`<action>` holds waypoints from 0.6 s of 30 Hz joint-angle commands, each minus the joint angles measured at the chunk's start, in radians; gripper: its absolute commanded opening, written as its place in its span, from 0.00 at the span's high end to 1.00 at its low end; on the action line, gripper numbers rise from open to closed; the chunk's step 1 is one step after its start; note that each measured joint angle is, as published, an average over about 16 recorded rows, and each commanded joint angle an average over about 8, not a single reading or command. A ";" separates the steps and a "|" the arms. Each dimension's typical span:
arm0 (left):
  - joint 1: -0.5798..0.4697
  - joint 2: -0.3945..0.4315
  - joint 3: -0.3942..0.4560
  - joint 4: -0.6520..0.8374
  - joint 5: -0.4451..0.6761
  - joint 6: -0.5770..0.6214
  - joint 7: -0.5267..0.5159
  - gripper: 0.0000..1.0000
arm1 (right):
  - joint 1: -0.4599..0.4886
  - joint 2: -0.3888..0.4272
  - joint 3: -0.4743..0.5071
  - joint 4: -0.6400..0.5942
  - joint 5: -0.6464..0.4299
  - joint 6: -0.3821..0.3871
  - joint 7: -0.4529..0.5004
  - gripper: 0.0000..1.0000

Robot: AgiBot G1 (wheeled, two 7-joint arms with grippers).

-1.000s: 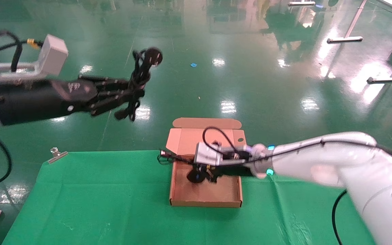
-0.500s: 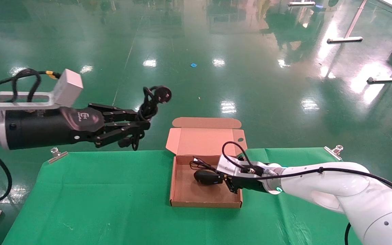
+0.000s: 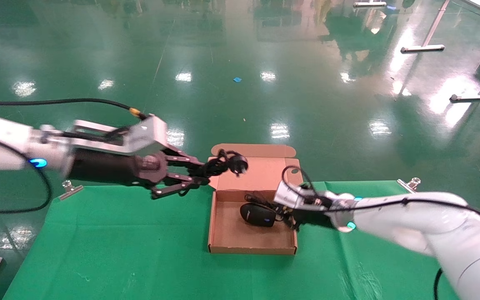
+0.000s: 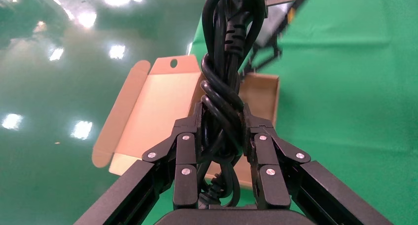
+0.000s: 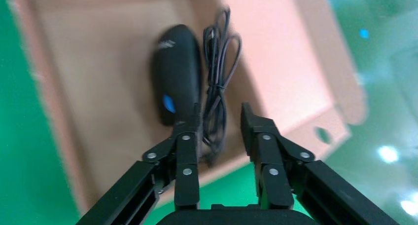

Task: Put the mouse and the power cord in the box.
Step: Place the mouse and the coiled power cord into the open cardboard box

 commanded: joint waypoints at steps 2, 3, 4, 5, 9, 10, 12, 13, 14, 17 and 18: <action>0.008 0.051 0.026 -0.027 0.040 -0.057 0.013 1.00 | 0.027 0.019 0.008 -0.021 0.014 0.000 -0.030 0.00; 0.012 0.077 0.034 -0.028 0.052 -0.081 0.020 1.00 | 0.042 0.035 0.010 -0.024 0.016 -0.010 -0.047 0.00; 0.018 0.103 0.042 -0.028 0.064 -0.107 0.029 1.00 | 0.057 0.055 0.012 -0.026 0.018 -0.025 -0.065 0.00; 0.025 0.129 0.051 -0.029 0.075 -0.133 0.039 1.00 | 0.074 0.078 0.014 -0.026 0.019 -0.044 -0.083 0.00; 0.079 0.201 0.091 -0.068 0.101 -0.250 0.064 1.00 | 0.139 0.192 0.022 -0.014 0.030 -0.182 -0.158 0.00; 0.100 0.209 0.103 -0.089 0.101 -0.286 0.064 1.00 | 0.154 0.225 0.025 -0.011 0.035 -0.226 -0.175 0.00; 0.146 0.217 0.132 -0.142 0.094 -0.360 0.055 1.00 | 0.184 0.290 0.031 -0.009 0.044 -0.309 -0.204 0.00; 0.170 0.218 0.149 -0.171 0.088 -0.398 0.045 1.00 | 0.198 0.321 0.033 -0.010 0.049 -0.346 -0.214 0.00; 0.193 0.219 0.168 -0.198 0.081 -0.435 0.033 1.00 | 0.212 0.350 0.035 -0.012 0.052 -0.379 -0.222 0.00; 0.249 0.218 0.230 -0.260 0.060 -0.526 -0.017 1.00 | 0.244 0.411 0.038 -0.024 0.054 -0.432 -0.231 0.00; 0.261 0.217 0.251 -0.274 0.054 -0.545 -0.036 1.00 | 0.251 0.422 0.038 -0.028 0.053 -0.440 -0.230 0.00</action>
